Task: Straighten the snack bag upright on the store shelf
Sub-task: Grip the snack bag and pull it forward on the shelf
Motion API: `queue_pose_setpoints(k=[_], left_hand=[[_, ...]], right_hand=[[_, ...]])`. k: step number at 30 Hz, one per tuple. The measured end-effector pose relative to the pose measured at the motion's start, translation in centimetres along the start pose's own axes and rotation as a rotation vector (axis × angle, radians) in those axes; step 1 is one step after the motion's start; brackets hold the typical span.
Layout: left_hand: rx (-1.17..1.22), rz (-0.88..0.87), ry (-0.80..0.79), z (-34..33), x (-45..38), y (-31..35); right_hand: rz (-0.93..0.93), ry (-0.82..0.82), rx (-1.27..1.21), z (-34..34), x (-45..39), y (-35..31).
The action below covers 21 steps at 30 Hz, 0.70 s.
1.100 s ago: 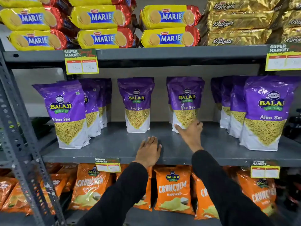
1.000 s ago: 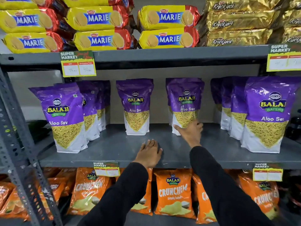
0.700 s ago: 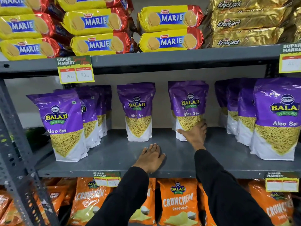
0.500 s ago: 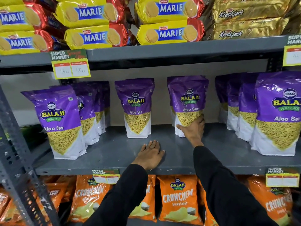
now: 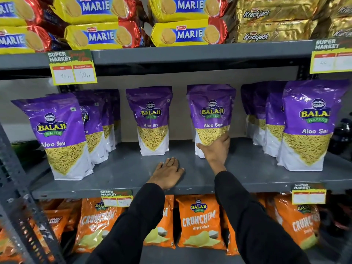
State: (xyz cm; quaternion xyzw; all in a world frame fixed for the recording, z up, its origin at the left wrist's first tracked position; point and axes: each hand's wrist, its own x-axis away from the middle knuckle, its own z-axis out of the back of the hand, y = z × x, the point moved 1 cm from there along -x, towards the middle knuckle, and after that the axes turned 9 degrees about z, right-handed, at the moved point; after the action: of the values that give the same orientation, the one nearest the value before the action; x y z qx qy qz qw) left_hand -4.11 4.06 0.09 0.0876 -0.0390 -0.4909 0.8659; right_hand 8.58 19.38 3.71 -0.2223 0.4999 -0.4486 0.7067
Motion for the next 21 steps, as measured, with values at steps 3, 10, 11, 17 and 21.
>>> queue_pose_setpoints(k=[3,10,11,17,21], left_hand=[[0.002,0.004,-0.009,0.2,0.3,0.0],[-0.043,0.009,-0.015,0.5,0.7,0.3],[-0.049,0.010,-0.015,0.6,0.7,0.3],[-0.060,0.033,-0.009,0.6,1.0,0.6],[-0.068,0.037,-0.001,0.8,1.2,0.6]], right_hand=[[0.017,0.022,-0.013,0.9,1.2,-0.1],[0.035,0.049,0.005,3.5,4.7,-0.4],[0.039,0.054,0.003,3.9,5.3,-0.4],[0.051,0.067,0.021,6.0,7.8,-0.5],[0.052,0.097,0.047,6.6,8.6,-0.6]])
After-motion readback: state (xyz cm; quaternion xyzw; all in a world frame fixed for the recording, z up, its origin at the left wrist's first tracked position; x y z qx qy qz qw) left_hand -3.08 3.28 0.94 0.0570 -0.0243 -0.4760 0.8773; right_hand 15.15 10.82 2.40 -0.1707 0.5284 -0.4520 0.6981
